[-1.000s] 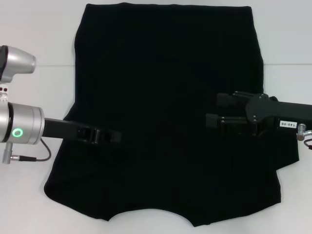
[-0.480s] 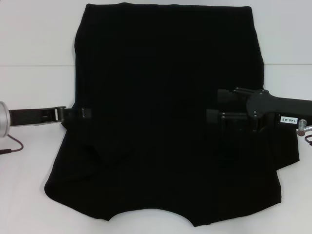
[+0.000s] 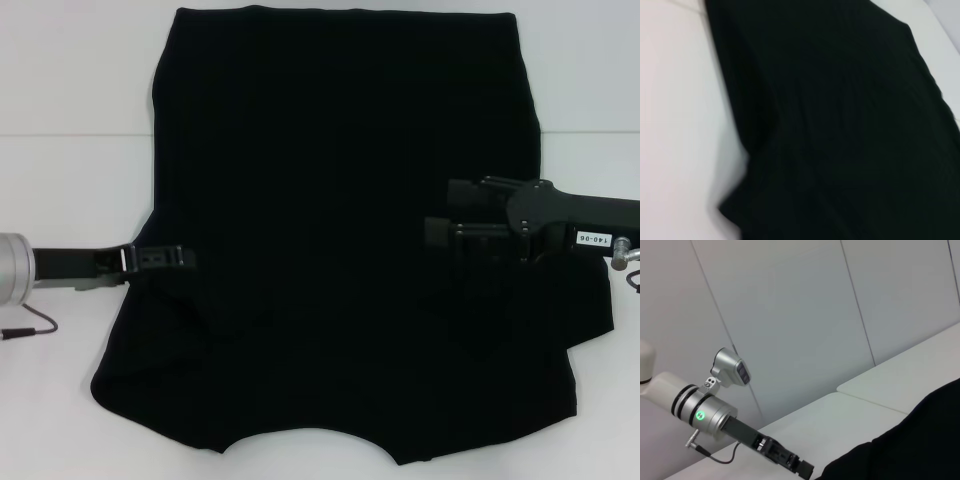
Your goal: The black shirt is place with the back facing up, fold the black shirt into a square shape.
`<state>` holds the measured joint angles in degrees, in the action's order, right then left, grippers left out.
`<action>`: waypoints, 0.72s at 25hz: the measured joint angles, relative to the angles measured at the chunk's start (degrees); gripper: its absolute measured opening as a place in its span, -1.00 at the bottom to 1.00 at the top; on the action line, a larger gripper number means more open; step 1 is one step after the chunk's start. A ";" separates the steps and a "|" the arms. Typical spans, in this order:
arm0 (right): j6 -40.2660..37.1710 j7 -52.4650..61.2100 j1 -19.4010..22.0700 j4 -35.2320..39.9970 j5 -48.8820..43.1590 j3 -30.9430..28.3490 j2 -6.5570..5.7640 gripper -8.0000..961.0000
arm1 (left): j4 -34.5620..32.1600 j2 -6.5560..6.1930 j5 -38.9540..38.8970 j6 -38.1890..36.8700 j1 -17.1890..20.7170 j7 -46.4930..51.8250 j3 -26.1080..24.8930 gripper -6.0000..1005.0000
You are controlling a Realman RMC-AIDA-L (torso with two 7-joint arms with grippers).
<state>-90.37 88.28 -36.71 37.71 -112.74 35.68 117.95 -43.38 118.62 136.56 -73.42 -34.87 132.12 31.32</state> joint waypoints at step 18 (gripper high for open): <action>0.03 0.23 -0.04 0.00 -0.12 0.00 -0.20 0.90 | 3.20 0.00 0.85 -4.08 -1.15 2.80 3.81 0.91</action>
<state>-90.35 88.50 -36.75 37.71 -112.86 35.69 117.75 -40.18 118.62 137.40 -77.51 -36.01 134.92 35.13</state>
